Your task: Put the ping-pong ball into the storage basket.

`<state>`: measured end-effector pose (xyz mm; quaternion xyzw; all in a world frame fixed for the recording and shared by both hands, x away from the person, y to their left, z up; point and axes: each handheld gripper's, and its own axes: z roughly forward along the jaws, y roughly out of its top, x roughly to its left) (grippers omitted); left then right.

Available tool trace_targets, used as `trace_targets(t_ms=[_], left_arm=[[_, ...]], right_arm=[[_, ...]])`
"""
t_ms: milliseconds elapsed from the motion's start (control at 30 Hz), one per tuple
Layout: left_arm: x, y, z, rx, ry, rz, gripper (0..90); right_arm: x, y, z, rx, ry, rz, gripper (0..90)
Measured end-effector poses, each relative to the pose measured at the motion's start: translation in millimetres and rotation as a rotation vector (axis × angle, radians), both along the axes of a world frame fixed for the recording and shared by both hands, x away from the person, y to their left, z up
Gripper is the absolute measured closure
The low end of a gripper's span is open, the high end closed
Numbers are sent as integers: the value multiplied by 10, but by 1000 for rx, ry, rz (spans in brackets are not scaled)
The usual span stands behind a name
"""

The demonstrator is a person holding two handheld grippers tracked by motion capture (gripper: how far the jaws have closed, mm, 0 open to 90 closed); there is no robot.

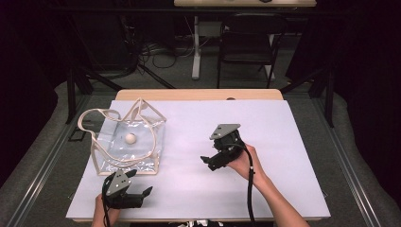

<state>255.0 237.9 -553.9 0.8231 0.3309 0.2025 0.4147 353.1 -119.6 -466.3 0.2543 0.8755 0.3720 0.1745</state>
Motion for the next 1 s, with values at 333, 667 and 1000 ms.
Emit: trace_targets(t_ms=[333,667,1000], left_arm=[[-1,3,1,-2,-1,3,164],[0,1,0,0,0,2,164],[-1,-6,-1,-3,1,3,164]], right_arm=[[-68,-161,-97,-10,-3,-35,0],[-155,-370,-192,-1,-3,-75,2],[-261,-548,-274,4,-5,-107,4]])
